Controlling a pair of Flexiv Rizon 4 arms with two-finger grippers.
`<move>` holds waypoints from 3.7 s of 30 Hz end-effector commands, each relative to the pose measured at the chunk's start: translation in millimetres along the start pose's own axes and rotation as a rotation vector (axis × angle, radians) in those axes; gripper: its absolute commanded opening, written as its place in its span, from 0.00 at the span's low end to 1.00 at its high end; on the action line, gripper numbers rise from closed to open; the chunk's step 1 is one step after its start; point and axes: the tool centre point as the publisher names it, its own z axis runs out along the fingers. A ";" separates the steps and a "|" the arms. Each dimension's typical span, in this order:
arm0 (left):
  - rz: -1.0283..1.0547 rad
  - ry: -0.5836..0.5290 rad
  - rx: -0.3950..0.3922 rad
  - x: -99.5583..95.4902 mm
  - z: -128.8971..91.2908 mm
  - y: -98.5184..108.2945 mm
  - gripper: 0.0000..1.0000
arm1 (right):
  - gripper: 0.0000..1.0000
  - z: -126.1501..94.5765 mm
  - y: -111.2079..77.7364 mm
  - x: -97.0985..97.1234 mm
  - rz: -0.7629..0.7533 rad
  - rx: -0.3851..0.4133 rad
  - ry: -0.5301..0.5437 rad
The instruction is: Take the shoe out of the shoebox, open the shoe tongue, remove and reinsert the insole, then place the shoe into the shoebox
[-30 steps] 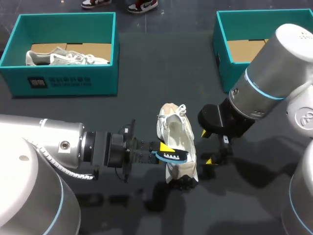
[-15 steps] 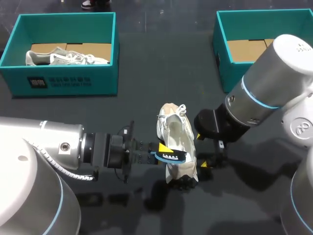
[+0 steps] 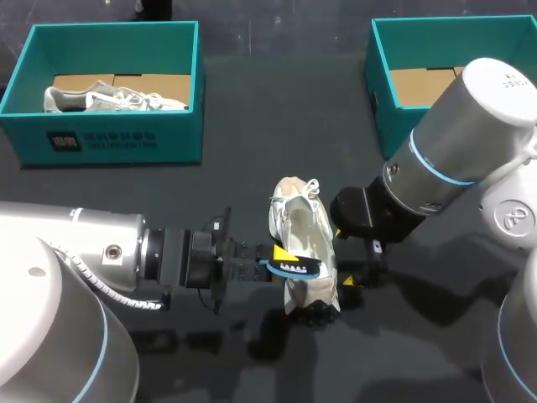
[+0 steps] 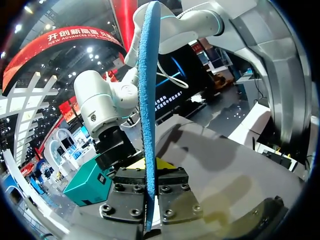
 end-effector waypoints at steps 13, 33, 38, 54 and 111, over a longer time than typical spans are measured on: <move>-0.030 0.009 -0.008 -2.6 22.6 6.8 0.00 | 1.00 4.4 -2.3 0.7 0.004 -0.010 -0.004; -0.039 0.039 -0.007 -8.0 42.0 19.3 0.00 | 1.00 4.4 -2.3 0.7 0.004 -0.010 -0.004; -0.044 0.044 0.002 -9.5 48.2 23.3 0.00 | 1.00 4.4 -2.3 0.7 0.004 -0.010 -0.004; -0.095 0.050 0.003 -14.2 62.1 38.0 0.00 | 1.00 4.4 -2.3 0.7 0.004 -0.010 -0.004; -0.164 -0.054 -0.016 -14.6 73.6 88.5 0.00 | 1.00 4.4 -2.3 0.7 0.004 -0.010 -0.004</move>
